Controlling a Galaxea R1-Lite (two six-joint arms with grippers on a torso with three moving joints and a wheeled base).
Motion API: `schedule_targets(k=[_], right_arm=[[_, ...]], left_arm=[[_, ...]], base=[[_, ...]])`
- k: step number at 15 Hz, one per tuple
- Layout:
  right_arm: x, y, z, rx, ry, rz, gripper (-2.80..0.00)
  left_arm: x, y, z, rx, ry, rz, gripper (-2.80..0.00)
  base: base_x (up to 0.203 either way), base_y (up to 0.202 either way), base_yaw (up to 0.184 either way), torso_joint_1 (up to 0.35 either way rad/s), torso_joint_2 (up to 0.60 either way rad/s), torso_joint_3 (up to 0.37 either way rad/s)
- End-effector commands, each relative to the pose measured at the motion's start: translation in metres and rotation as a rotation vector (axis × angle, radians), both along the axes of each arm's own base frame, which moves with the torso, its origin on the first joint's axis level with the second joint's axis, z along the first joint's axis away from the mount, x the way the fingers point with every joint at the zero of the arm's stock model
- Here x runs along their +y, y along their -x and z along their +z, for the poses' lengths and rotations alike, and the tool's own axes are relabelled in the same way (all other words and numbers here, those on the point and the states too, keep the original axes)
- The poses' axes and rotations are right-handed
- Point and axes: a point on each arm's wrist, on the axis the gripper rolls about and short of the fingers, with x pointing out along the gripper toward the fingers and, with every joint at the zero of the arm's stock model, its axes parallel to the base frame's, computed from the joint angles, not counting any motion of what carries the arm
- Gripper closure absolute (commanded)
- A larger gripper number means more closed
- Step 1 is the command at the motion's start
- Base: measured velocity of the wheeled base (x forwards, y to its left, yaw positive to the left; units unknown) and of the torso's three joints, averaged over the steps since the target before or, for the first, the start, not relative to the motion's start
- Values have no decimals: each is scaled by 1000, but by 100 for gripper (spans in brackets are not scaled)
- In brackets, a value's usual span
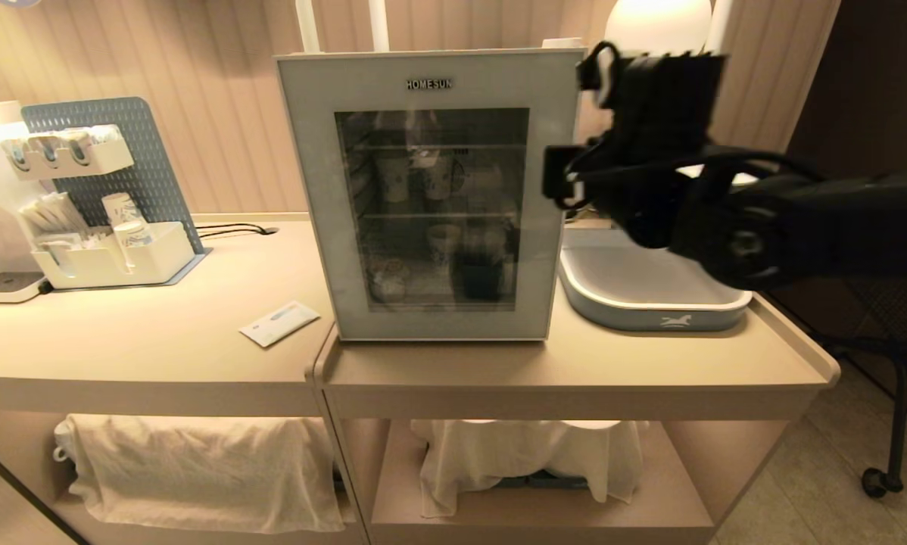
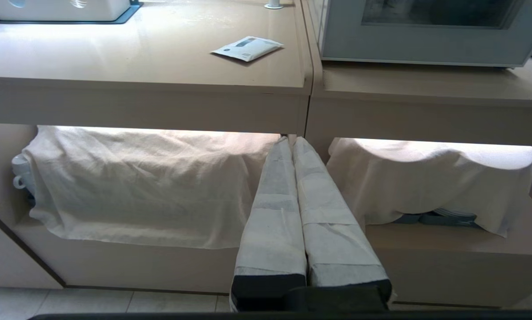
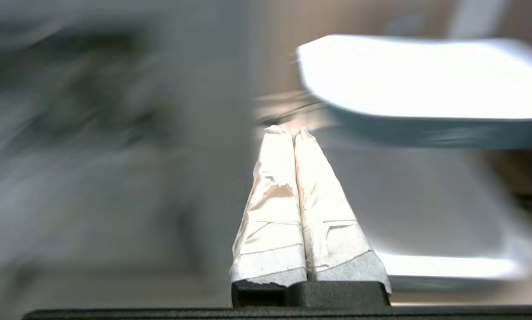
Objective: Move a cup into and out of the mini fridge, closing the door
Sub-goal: Open the freezer door
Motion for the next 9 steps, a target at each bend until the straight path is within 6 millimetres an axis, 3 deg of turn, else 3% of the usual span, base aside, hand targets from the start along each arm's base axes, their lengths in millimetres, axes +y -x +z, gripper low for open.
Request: schedule_targets(k=[1,3,5,7,9], right_arm=[[-81,89,73,-169,-81,-205,0],[-137,153,84,-230,-107,-352,0],[-189,214,72,-273,-109,-554,0],[-218,270,45,-316,-97,-723,0],[-226,318,3,-336,-83,-785,0]], left_arm=[[0,0,0,2,1,1,0],[0,0,0,2,1,1,0],[0,0,0,2,1,2,0],[0,0,0,2,1,1,0],[0,0,0,2,1,1,0]], base=[[0,0,0,0,0,0],[0,0,0,0,0,0],[0,0,0,0,0,0],[0,0,0,0,0,0],[0,0,0,0,0,0]])
